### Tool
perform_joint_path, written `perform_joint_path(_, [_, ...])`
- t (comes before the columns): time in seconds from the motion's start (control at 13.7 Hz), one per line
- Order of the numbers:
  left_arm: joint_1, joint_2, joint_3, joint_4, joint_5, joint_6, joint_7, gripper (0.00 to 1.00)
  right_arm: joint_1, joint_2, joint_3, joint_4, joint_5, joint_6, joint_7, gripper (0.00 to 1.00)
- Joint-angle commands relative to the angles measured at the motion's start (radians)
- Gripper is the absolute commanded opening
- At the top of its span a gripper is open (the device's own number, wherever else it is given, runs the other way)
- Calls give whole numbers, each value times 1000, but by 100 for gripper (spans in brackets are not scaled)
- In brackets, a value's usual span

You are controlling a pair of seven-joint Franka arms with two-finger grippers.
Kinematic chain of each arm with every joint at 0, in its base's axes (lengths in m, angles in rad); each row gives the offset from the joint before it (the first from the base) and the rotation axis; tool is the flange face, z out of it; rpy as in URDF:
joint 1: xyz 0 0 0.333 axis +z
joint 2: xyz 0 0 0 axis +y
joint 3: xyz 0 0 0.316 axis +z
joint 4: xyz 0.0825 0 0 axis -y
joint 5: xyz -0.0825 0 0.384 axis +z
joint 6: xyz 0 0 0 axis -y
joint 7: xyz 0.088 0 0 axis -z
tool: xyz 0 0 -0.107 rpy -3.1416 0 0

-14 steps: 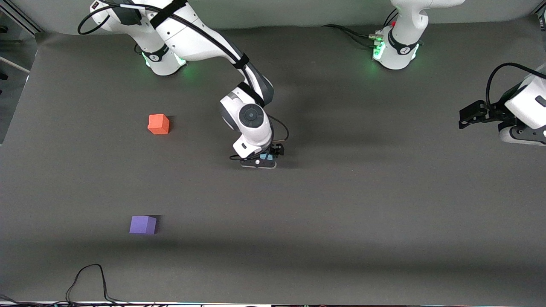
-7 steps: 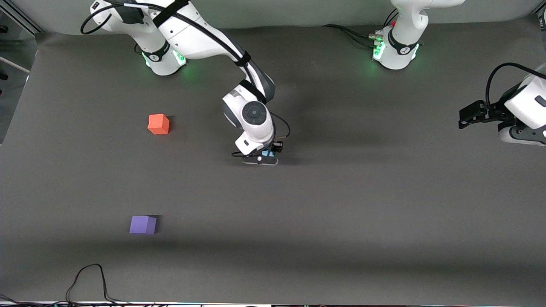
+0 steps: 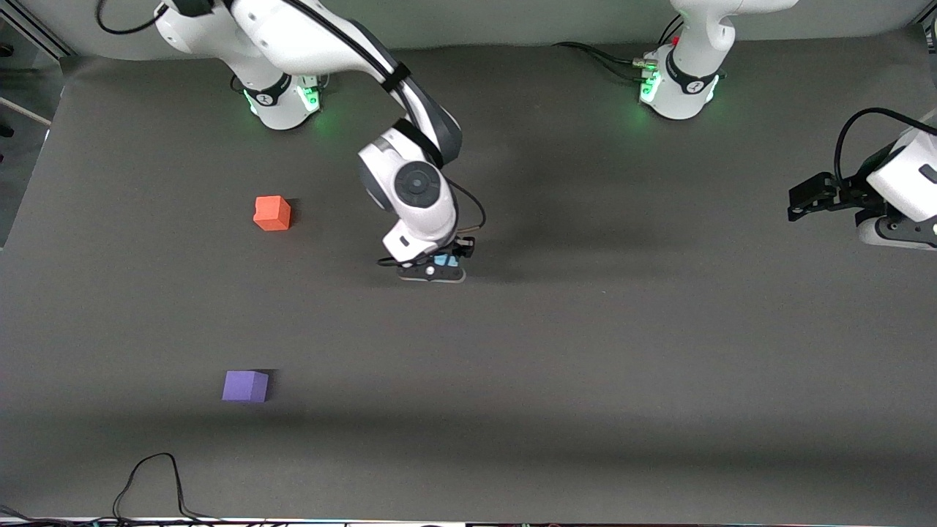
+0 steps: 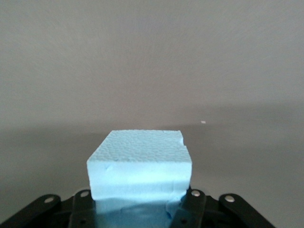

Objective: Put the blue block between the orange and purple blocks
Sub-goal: 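Carry the blue cube with the right gripper toward the orange cube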

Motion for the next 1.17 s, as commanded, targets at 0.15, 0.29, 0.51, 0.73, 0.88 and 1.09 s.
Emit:
perform_joint_path(0.15, [-7,-6,7,3,16,-4,12,100,-93,-99,-1,279,64,-366,-86,36])
perform_joint_path(0.29, [-7,-7,7,1,18,-4,12,100,-152,-101,0,382,66,-456,-147,36])
perform_joint_path(0.51, [-12,-7,2,0,44,-5,10,100,-212,-127,-3,418,56,-508,-204,37])
perform_joint_path(0.73, [-7,-6,2,3,44,1,7,100,-282,-171,-1,410,56,-551,-271,42])
perform_joint_path(0.88, [-6,-7,2,4,36,1,10,100,-415,-202,38,407,56,-600,-302,42])
perform_joint_path(1.09, [-4,-6,2,7,27,5,10,100,-783,-285,360,344,-69,-648,-418,43])
